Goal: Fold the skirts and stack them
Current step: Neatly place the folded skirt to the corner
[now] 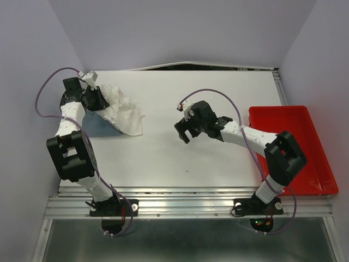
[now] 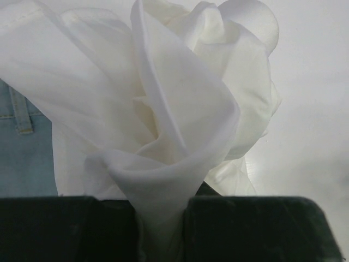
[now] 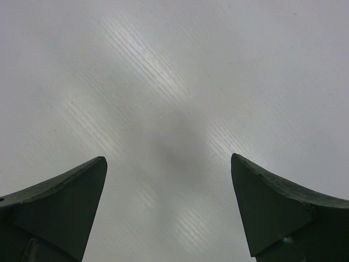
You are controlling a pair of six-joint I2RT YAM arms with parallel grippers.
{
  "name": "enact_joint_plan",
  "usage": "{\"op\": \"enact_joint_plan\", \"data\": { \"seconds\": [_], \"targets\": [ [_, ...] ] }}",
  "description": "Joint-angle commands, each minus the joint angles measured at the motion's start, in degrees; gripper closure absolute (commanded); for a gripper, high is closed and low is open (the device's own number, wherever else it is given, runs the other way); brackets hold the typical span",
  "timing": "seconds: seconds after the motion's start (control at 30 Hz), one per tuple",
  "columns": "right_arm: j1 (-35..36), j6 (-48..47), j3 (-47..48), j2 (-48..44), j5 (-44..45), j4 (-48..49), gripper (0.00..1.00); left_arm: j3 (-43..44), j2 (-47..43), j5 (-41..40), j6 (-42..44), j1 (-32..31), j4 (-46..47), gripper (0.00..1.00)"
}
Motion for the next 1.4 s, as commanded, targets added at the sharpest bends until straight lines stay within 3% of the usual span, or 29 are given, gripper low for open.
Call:
{"op": "enact_joint_plan", "data": {
  "seconds": [0.0, 0.4, 0.63, 0.9, 0.93, 0.97, 1.1, 1.17, 1.2, 1.37],
  "targets": [
    [0.2, 0.6, 1.4, -0.5, -1.4, -0.6, 0.0, 4.8, -3.1, 8.9, 2.2, 3.7, 0.3, 1.0],
    [0.2, -0.2, 2.3, 0.7, -2.8, -2.9, 0.0, -0.3, -2.2, 7.9, 2.7, 11.2, 4.2, 1.0],
    [0.2, -0.8, 2.9, 2.0, -4.3, -4.2, 0.0, -2.5, -0.8, -0.7, 4.5, 12.2, 6.8, 1.0],
    [0.2, -1.0, 2.9, 2.0, -4.8, -4.7, 0.0, -1.2, 2.1, -8.5, 7.8, 12.1, 7.3, 0.69],
    [0.2, -0.9, 2.9, 2.0, -5.0, -4.9, 0.0, -0.9, 2.3, -9.9, 8.3, 12.2, 7.2, 0.56],
    [0.2, -0.9, 3.0, 1.8, -5.0, -4.9, 0.0, -1.0, 2.1, -10.7, 8.3, 12.2, 7.2, 0.5],
    [0.2, -1.0, 2.9, 1.5, -5.2, -5.0, 0.0, -0.9, 0.7, -14.5, 8.0, 12.2, 7.7, 0.38],
    [0.2, -0.9, 3.0, 1.4, -5.2, -5.2, 0.0, -0.4, -0.8, -16.8, 8.3, 12.0, 7.8, 0.17],
    [0.2, -1.0, 3.1, 1.4, -5.2, -5.3, 0.0, -0.3, -1.4, -17.8, 8.4, 12.1, 7.6, 0.13],
    [0.2, -1.0, 3.4, 0.8, -5.6, -5.5, 0.0, 0.3, -7.1, -26.0, 10.2, 11.9, 7.7, 0.11]
  ]
}}
